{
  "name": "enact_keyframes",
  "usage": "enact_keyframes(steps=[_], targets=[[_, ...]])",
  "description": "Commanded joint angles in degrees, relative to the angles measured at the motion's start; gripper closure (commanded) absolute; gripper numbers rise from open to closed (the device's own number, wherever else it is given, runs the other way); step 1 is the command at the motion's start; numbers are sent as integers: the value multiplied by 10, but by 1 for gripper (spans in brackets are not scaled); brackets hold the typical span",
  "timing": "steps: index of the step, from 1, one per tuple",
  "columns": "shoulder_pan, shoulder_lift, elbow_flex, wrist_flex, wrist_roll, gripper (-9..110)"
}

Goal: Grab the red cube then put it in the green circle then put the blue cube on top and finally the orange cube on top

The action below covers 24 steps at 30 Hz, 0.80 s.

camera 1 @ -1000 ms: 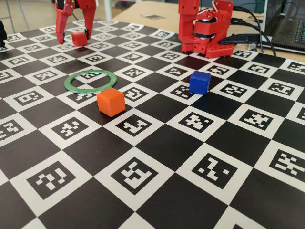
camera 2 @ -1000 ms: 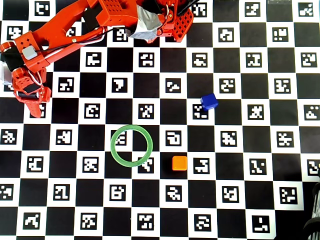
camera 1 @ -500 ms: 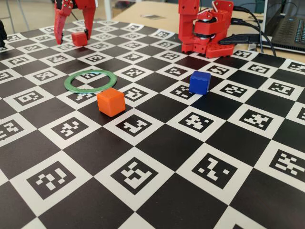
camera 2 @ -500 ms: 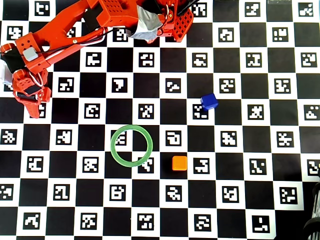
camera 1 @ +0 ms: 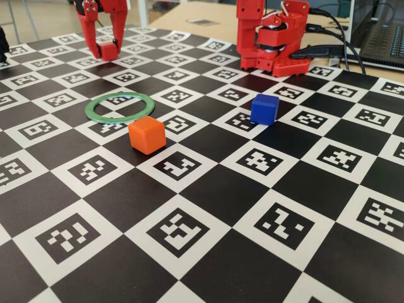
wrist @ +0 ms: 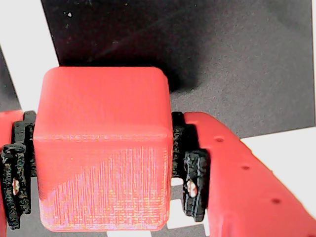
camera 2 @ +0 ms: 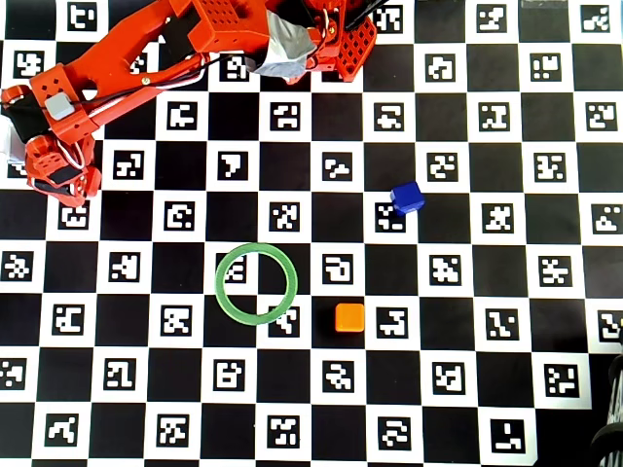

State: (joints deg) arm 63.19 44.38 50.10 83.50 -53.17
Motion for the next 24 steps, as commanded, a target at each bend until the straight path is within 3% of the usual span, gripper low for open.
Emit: enact_keyframes(steps=[1,24], targets=[[-9,36,-4,-2,0,94],[-40,284,-10,158,8,94]])
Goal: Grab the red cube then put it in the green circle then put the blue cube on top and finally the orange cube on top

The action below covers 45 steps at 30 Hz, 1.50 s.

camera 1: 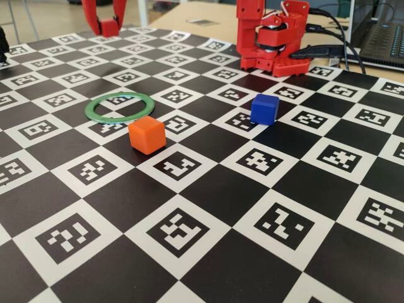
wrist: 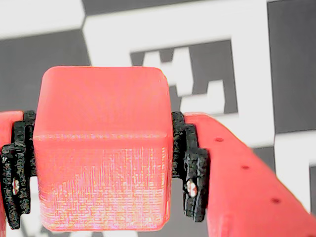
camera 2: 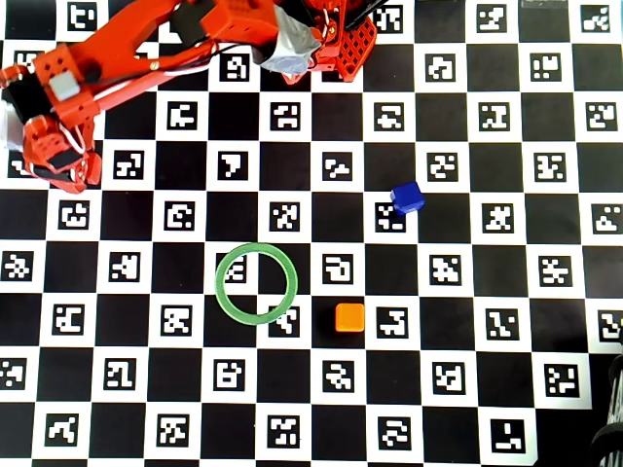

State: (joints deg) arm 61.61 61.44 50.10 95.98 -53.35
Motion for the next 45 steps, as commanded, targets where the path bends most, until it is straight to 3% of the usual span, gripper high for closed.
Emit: enact_keyframes(steps=[1,15,28,45], targets=[[-32,124,-9,45,14,94],[-213,222,83,84,120,94],[-404,199,108,74,221,94],[-423,45,91,-32,286,94]])
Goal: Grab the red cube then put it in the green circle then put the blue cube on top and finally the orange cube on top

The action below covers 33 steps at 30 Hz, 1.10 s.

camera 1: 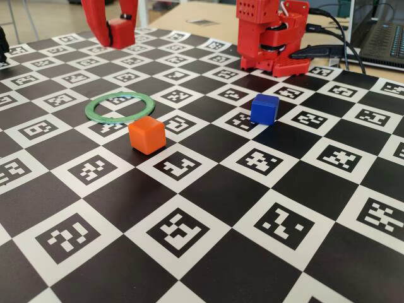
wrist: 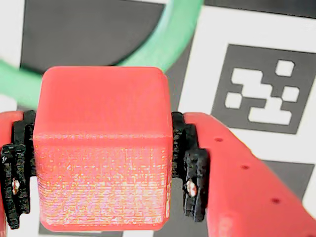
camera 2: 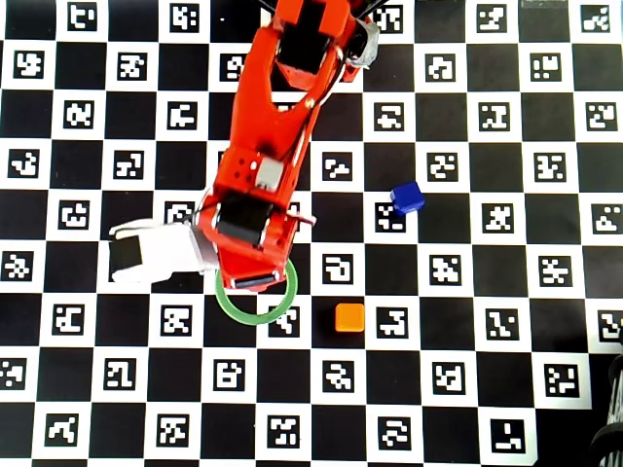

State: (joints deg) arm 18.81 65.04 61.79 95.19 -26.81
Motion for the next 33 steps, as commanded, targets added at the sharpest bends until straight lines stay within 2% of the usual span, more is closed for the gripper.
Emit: enact_keyframes(steps=[1,17,33], targets=[[6,5,-20,-33,30,94],[-9,60,142,-183,123,94],[-21,87,214,-272,133,94]])
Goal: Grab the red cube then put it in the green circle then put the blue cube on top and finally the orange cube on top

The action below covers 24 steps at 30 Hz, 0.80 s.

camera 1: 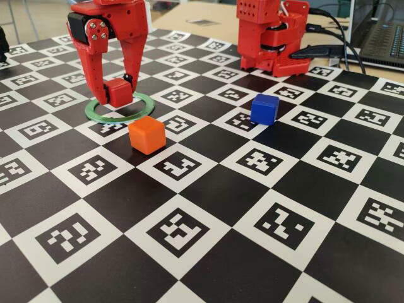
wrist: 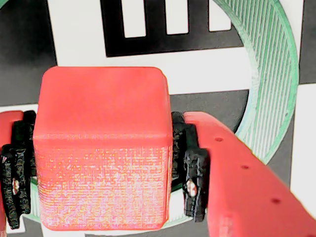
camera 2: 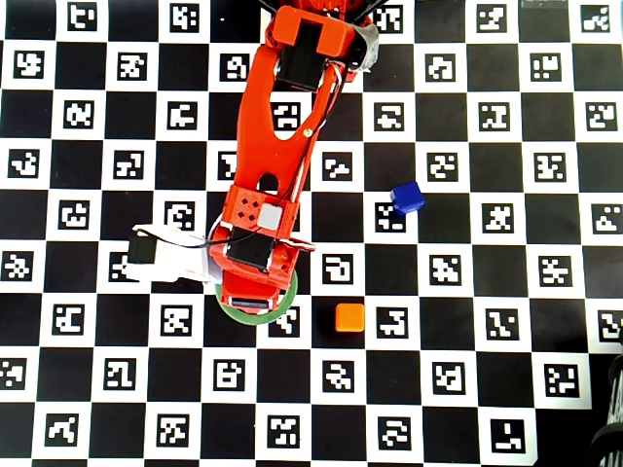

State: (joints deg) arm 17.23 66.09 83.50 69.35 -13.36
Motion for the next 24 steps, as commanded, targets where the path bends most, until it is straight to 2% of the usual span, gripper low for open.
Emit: enact_keyframes(steps=[1,24], targets=[[-5,77,1,-17,-3,94],[14,66,20,-38,-52,94]])
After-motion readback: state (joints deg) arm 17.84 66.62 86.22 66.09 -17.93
